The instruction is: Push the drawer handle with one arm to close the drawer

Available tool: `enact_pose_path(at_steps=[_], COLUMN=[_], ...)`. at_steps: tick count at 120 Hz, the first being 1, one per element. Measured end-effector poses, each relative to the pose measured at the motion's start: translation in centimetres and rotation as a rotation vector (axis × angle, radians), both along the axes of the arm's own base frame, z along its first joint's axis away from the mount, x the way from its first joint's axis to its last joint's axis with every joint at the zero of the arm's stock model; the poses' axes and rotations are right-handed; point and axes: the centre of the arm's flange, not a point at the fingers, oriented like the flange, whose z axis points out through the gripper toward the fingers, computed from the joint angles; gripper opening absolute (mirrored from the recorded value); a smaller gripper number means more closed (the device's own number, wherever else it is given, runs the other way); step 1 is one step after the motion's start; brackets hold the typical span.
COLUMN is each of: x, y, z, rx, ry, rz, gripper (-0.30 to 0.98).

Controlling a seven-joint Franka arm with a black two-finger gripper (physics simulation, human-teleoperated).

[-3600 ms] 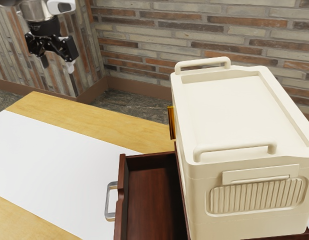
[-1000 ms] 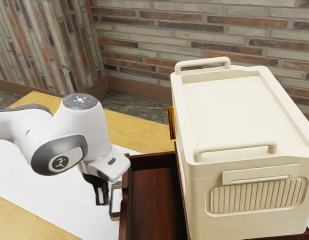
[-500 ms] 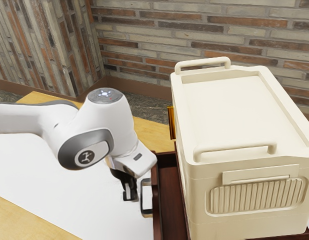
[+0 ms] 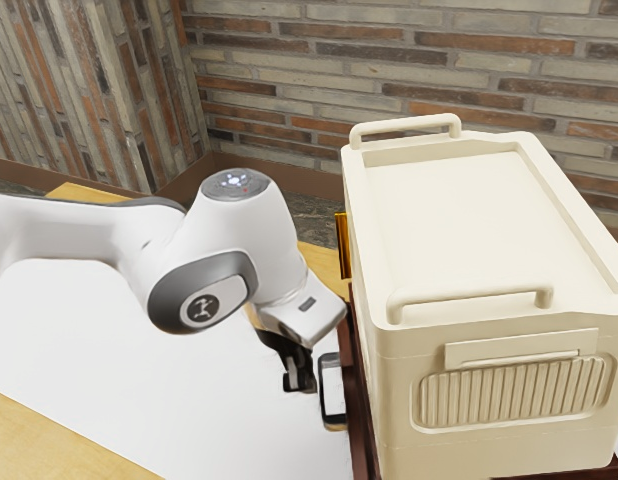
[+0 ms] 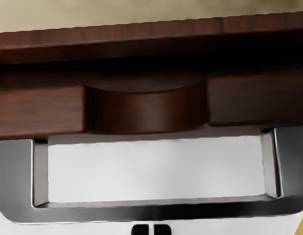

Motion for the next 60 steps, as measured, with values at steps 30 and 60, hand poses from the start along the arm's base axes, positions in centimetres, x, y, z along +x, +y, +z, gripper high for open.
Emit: enact_pose_path(at_steps=[30, 60], x=[0.6, 1.3], y=[-0.9, -0.7], z=[-0.3, -0.3], rx=[-0.028, -0.052], ry=[-0.028, -0.06], rz=[-0.015, -0.013], gripper=[-0.1, -0.08])
